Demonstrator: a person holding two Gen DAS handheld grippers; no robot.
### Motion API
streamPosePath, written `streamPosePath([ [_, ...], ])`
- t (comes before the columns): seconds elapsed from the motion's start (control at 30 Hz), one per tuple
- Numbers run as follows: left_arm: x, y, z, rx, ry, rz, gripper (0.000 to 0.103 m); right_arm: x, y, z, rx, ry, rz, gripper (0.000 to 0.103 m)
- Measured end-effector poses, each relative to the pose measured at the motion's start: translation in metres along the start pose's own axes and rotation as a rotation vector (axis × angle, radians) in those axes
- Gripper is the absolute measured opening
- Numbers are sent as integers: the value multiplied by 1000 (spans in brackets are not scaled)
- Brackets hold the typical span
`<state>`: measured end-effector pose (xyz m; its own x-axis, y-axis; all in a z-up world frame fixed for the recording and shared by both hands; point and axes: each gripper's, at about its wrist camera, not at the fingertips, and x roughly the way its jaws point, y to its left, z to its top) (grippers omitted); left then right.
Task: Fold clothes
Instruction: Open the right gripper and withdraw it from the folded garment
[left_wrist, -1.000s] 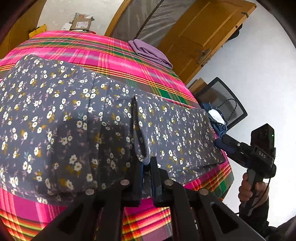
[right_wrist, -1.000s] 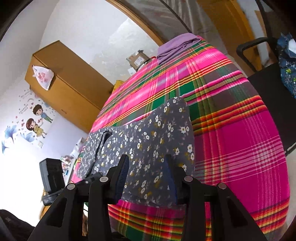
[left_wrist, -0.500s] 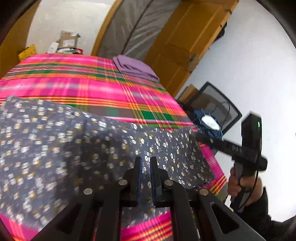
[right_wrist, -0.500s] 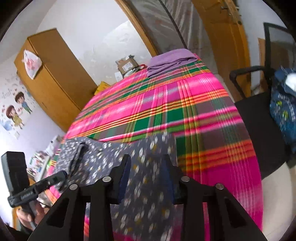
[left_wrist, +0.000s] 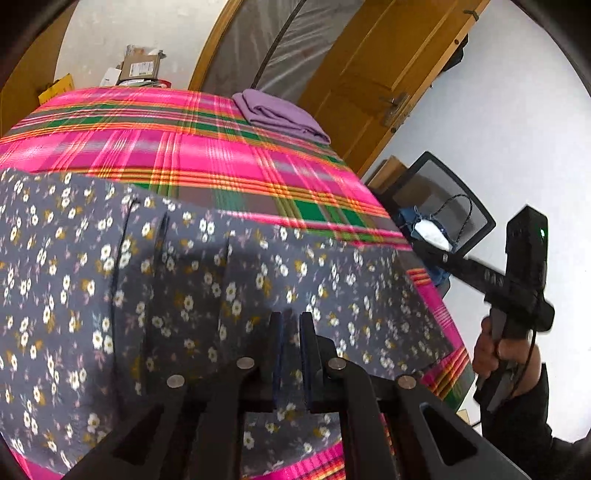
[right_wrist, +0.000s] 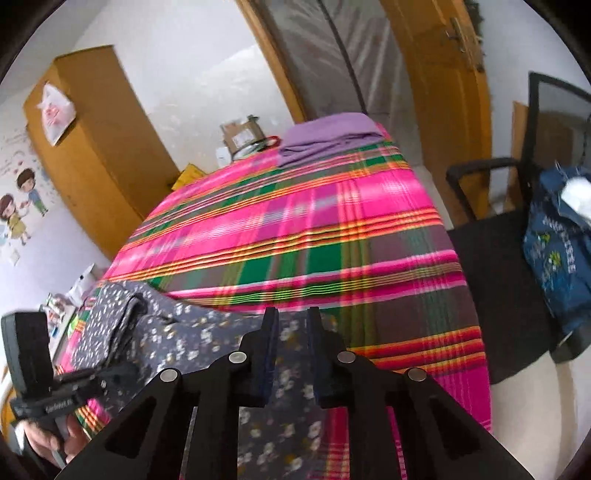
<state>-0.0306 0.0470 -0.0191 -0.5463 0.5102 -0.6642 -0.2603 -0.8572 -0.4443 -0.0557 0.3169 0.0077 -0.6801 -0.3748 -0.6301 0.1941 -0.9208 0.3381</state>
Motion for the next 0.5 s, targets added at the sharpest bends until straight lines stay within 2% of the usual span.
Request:
streamPosePath([
  [0.13,5,4,5,-8,-2,20,8,18,31,-11,-87,60,17,19],
  [0.3,10,13,4,-24,1,32,8,55,48,-15,-89,132,-21,16],
  [0.37,9,16,4,-40,3,29,7,53,43,-11,-46,121,-17,15],
  [0.5,-3,7,10,-7,-33,27,7,36,39,-12,-29,82,7,16],
])
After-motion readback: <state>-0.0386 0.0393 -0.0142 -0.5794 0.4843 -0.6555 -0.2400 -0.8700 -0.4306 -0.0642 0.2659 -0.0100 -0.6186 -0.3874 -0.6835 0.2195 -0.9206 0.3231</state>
